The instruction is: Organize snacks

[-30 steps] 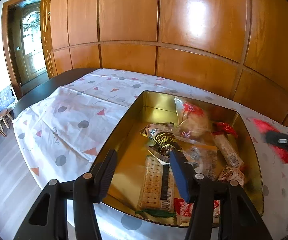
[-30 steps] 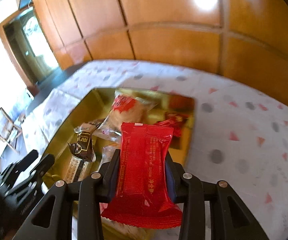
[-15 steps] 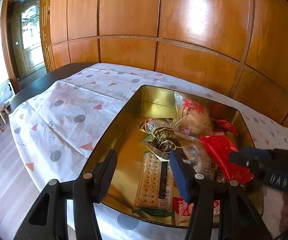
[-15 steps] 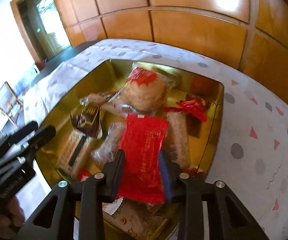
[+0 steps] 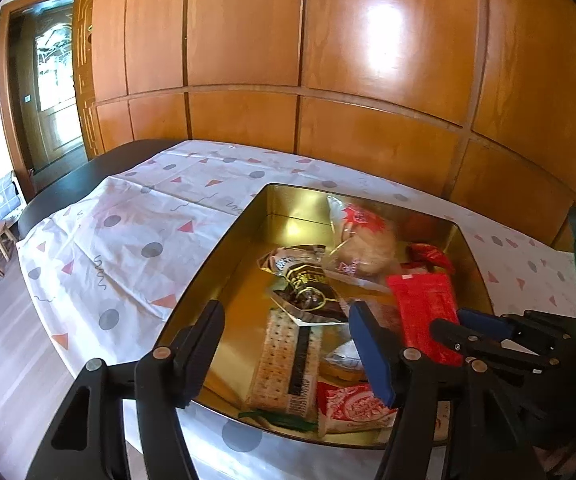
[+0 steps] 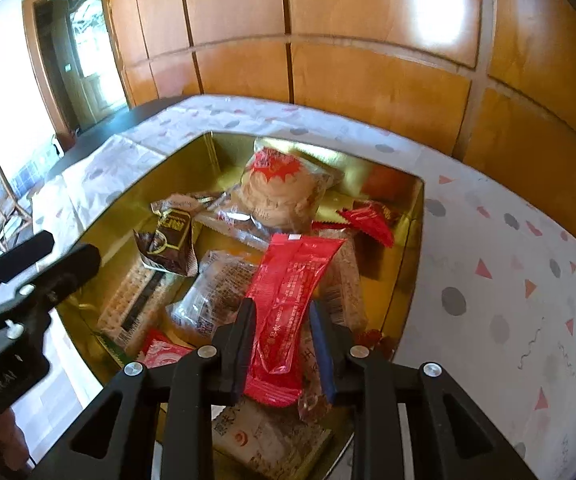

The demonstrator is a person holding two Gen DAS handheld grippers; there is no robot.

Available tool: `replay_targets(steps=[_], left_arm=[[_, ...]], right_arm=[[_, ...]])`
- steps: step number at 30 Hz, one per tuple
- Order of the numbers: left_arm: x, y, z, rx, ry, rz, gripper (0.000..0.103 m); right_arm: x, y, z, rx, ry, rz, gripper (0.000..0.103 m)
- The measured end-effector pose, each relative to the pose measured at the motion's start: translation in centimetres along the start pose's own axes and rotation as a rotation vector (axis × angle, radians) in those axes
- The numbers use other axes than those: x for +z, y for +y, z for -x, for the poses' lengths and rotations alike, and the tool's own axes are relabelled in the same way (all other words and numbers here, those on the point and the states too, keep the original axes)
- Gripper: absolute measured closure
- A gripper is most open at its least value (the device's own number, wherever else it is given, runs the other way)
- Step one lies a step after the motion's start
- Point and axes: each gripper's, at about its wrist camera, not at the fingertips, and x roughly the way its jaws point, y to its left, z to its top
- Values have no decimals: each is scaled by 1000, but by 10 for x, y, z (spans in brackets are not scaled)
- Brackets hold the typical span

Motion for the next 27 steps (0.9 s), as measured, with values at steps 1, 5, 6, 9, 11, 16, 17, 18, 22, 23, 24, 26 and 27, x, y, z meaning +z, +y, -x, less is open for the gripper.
replay_targets(steps=[1,5,6,9,11,16,17,18,22,23,24,26,27], left_arm=[[0,-1,1,-2,-1,-2,37],[-1,-6,6,-8,-10,-17,36],[-2,-7,8,-11,-12,-19,35],[-4,-10,12,-20,-16,-26,31],[-6,-13,16,-27,-18,-31,27],[-13,-23,27,-37,-36,-51,13],[-14,-25,29,-37,-38,-55,8],[-16,-27,31,-41,-38,-60,5],[-19,-35,34,-61,-35,-72,0],[-20,-37,35,-64,-36,-77,0],[-20,-39,36,-65,-36,-81,0],[-21,-41,37,-60,-36,-85,0],[-21,-41,37,-56,-37,-85,0]], right_arm=[[-1,0,3,-4,-8,-7,75],[-9,-3,20,-48,-62,-39,74],[-12,-5,25,-66,-83,-53,75],[-19,-11,39,-121,-131,-92,74],[-26,-16,47,-156,-155,-120,72],[-44,-24,66,-218,-189,-161,67],[-47,-25,69,-230,-192,-166,66],[-50,-26,71,-237,-193,-165,66],[-58,-27,76,-277,-197,-160,65],[-60,-27,76,-281,-197,-161,65],[-62,-27,76,-286,-196,-163,65],[-64,-28,77,-287,-194,-166,65],[-64,-28,77,-288,-193,-167,65]])
